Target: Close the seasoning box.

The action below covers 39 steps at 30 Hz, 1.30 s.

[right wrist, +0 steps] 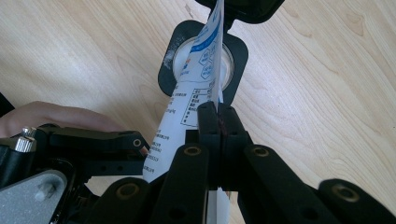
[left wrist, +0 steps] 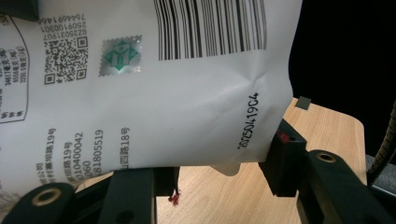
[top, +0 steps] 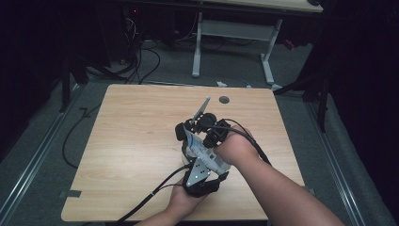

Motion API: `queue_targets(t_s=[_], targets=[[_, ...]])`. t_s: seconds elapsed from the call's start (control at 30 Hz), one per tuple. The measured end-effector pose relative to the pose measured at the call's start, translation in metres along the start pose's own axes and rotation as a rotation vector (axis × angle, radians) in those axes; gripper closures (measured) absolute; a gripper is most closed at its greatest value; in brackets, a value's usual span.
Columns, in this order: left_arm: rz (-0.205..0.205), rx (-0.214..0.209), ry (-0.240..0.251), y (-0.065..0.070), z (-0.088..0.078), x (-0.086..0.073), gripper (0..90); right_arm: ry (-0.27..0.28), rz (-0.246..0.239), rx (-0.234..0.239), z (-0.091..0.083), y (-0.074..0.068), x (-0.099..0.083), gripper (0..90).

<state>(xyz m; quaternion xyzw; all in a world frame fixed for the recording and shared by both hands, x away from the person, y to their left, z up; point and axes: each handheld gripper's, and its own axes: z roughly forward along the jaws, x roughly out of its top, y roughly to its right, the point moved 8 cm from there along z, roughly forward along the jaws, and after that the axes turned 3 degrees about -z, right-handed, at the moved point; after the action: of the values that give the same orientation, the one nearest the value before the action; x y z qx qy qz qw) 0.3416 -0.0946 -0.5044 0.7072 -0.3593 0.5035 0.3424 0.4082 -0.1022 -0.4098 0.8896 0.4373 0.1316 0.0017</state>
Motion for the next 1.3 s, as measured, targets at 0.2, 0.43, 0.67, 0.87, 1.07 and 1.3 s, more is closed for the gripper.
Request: queue_targets(t_s=[0.2, 0.43, 0.67, 0.87, 1.07, 1.3], targets=[[0.003, -0.001, 0.002, 0.0003, -0.0002, 0.0006, 54.6, 0.003, 0.002, -0.001, -0.0007, 0.0003, -0.0002, 90.0], [0.004, -0.002, 0.007, 0.0011, -0.0001, 0.0019, 54.7, 0.004, 0.003, -0.008, -0.0026, 0.0008, -0.0012, 90.0], [0.003, -0.002, 0.01, 0.0008, 0.0001, 0.0041, 54.7, 0.007, -0.001, -0.011, -0.0041, 0.0017, -0.0002, 90.0], [0.008, -0.001, 0.006, 0.0, -0.0004, 0.0053, 54.7, 0.008, 0.0, -0.011, -0.0048, 0.0023, 0.0007, 90.0], [0.005, -0.001, 0.009, 0.0, -0.0006, 0.006, 54.8, 0.009, 0.0, -0.01, -0.0039, 0.0023, 0.0017, 90.0], [0.007, -0.002, 0.008, -0.0001, -0.0003, 0.0074, 54.9, 0.009, -0.003, -0.013, -0.0041, 0.0037, 0.0021, 90.0]])
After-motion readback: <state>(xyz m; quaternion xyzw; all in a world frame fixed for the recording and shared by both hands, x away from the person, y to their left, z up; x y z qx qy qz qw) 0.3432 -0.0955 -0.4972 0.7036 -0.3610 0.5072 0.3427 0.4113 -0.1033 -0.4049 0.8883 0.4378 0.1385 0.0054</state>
